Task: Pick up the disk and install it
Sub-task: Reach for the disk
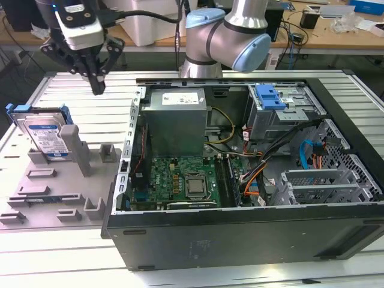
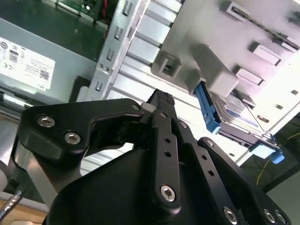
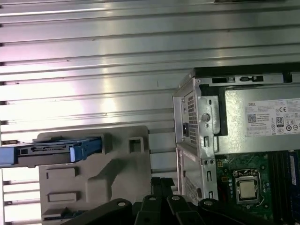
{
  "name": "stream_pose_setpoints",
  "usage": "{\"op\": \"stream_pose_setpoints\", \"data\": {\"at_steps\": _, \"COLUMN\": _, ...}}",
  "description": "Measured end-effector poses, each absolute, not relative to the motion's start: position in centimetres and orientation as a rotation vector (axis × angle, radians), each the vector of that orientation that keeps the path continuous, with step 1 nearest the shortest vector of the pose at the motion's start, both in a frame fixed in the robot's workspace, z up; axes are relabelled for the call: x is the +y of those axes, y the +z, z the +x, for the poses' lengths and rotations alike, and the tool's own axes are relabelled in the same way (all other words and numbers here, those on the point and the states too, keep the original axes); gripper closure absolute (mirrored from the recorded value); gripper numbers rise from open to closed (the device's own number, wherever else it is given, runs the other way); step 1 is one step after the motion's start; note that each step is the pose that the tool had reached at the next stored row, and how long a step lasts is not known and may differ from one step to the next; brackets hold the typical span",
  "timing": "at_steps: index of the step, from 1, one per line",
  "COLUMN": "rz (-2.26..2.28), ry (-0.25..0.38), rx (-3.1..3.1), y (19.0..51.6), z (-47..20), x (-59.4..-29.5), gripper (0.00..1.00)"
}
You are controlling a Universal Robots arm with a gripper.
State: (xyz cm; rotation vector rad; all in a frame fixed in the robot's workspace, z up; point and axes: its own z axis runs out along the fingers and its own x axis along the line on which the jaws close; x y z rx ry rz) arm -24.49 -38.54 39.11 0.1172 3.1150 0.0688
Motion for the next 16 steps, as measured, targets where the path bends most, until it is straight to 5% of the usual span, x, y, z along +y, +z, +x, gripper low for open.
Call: {"op": "stream_pose_setpoints", "data": {"at_steps": 16, "rz": 0.117, "ry": 0.069, "rx": 3.115, "y": 38.7, "z": -33.1, "x": -37.1, "gripper": 0.89}}
